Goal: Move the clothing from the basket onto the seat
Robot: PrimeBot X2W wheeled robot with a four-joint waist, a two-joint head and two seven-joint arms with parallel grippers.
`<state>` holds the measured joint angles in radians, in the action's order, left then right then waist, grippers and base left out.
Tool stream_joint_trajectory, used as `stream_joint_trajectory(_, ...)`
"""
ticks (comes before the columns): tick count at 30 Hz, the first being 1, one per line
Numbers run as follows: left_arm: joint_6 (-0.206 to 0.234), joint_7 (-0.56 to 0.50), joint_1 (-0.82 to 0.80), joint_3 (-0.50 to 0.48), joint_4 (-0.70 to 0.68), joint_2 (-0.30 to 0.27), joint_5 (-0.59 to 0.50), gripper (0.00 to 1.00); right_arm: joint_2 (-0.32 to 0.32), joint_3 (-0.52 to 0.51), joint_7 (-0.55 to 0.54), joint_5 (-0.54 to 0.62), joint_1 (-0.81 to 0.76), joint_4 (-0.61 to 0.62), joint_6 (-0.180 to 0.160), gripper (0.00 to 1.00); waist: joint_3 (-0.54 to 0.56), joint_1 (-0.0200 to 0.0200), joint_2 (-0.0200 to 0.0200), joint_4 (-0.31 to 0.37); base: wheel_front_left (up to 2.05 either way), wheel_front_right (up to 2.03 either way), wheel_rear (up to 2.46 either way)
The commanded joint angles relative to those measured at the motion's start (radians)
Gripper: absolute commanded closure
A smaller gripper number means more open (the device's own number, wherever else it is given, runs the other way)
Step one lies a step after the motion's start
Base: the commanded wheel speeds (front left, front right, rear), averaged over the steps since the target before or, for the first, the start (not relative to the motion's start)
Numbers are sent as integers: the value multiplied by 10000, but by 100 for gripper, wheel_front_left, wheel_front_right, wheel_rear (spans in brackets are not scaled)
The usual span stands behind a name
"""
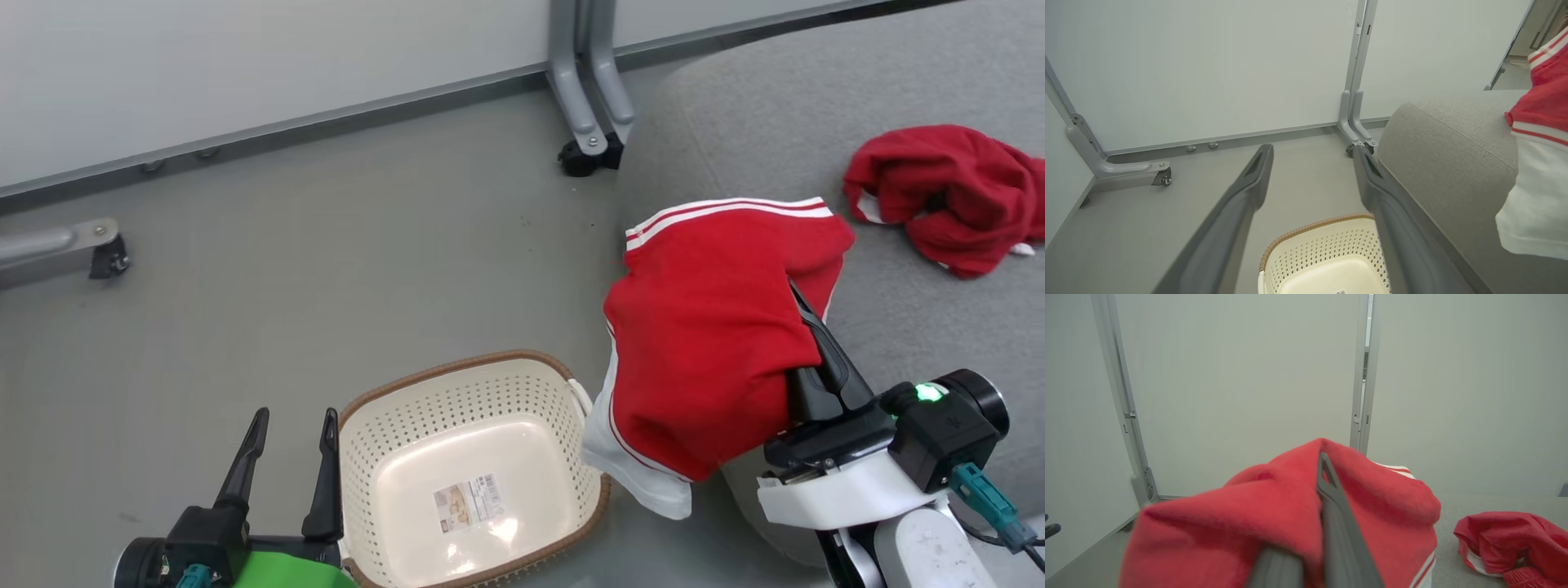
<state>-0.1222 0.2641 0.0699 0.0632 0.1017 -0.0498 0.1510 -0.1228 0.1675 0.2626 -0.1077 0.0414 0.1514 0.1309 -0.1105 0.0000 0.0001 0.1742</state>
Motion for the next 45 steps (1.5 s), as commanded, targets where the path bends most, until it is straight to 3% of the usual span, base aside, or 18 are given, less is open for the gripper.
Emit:
stream_joint_trajectory(1, -29, 1, -167, -41, -39, -17, -146, 0, 44, -44, 33, 52, 73, 68, -4, 100, -319, 0, -1, 969, 0, 0, 0)
stream_joint_trajectory(17, -89, 1, -335, 133, -190, -304, -578, 0, 534, -621, 33, -49, -292, 323, -4, 100, -863, 0, -1, 3635, 0, 0, 0)
stream_joint_trajectory(27, -92, 1, -1193, 1460, 200, -955, -277, 0, 726, -1694, 33, -167, -1043, 1034, -4, 100, -1356, 0, -1, 3891, 0, 0, 0)
stream_joint_trajectory(34, -92, 1, -1342, 1729, 305, -1184, -168, 0, 729, -1848, 33, -500, -1145, 1138, -4, 100, -1506, 0, -1, 3915, 0, 0, 0)
stream_joint_trajectory(45, -93, 1, -1431, 1619, 24, -1649, -312, 0, 637, -2397, 33, -38, 484, 1327, -4, 100, -2331, 0, -1, 3947, 0, 0, 0)
